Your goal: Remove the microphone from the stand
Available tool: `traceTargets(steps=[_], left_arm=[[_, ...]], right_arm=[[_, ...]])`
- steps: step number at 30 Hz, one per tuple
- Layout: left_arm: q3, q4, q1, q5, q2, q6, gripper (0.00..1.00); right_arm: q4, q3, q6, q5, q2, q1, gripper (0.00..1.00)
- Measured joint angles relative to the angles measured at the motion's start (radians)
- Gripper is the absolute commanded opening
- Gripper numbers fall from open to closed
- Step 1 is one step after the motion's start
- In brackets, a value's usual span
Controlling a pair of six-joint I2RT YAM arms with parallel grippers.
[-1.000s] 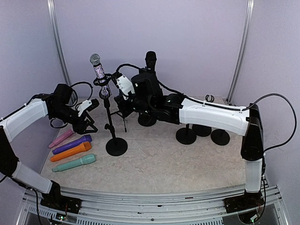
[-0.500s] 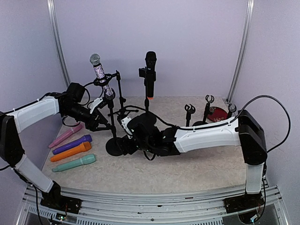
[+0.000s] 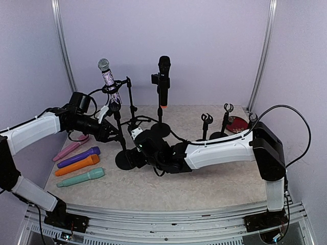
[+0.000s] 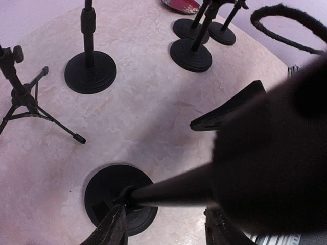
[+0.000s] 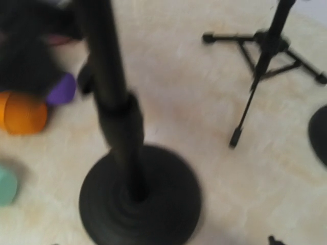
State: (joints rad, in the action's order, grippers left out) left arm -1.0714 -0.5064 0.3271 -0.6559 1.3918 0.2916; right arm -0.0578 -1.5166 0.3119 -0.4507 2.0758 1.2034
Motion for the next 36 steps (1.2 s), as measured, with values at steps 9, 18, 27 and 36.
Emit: traceTargets(steps=[9,18,27,36], left_arm=[[0.034,0.03,-0.013,0.054,-0.098,-0.049,0.85],[0.033,-0.018,-0.254,0.036,-0.182,0.003,0.99],[0.033,-0.169,-0.429,-0.007,-0.281,0.18,0.99],[0.033,-0.229,-0.489,-0.018,-0.285,0.248,0.99]], right_arm=[[-0.011,-0.112,-0.074,-0.054,-0.036,-0.003,1.0],[0.008,-0.41,-0.144,-0.116,-0.006,-0.002,1.0],[0.034,-0.611,-0.22,-0.135,0.161,0.005,0.93],[0.031,-0.629,-0.297,-0.155,0.185,0.005,0.49]])
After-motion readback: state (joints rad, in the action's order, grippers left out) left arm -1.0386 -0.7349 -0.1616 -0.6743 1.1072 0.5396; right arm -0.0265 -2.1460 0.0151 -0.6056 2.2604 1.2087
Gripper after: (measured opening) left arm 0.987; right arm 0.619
